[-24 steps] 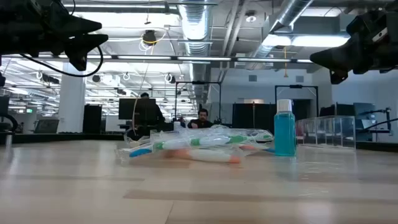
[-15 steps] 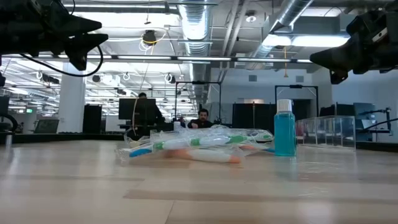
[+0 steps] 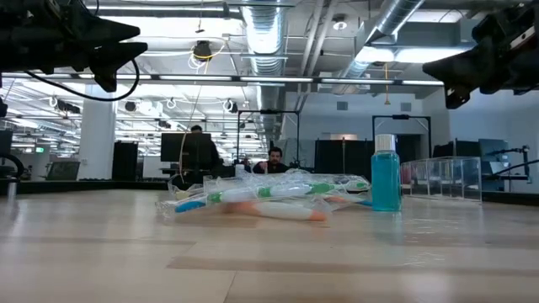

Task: Pick & Place toothbrushing station
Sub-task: Put the blue mouthwash into the transparent organizer

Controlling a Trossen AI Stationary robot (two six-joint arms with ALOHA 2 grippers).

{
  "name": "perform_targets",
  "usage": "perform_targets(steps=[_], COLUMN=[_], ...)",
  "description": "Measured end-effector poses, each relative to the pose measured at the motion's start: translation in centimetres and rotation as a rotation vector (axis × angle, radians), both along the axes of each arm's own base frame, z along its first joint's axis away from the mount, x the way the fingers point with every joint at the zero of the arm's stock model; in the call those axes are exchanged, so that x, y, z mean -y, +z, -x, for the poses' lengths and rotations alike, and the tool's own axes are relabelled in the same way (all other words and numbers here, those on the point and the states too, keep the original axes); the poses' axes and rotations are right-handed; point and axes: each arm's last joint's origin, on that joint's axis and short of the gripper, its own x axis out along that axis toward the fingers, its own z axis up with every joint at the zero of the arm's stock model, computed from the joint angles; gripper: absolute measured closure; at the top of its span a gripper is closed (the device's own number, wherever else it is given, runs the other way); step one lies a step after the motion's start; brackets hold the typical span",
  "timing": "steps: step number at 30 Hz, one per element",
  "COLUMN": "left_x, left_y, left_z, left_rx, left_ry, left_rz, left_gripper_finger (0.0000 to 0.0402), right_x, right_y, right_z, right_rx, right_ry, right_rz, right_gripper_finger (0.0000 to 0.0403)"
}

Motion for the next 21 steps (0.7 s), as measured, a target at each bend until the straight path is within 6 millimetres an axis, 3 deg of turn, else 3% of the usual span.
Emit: perform_targets(steps=[14,21], left_x=[0.0,0.0], left_y=[-0.6,-0.7], left_z=[-1.0,-1.5], left_rx=[-0.074,-0.086], left_ry=[0.004,-0.001], left_rz=[-0.001,0.03], left_gripper_finger=[0.0262,0.0262], right_x=[-0.6,-1.5], right_y=[-1.3,-0.8], right_z=[-2.4,-4.1], right_rx=[-0.167,-0.104], right_ry=[0.066,0.119], right_rz=[-0.044,-0.013], right_gripper_finger=[0.0403,0.0403])
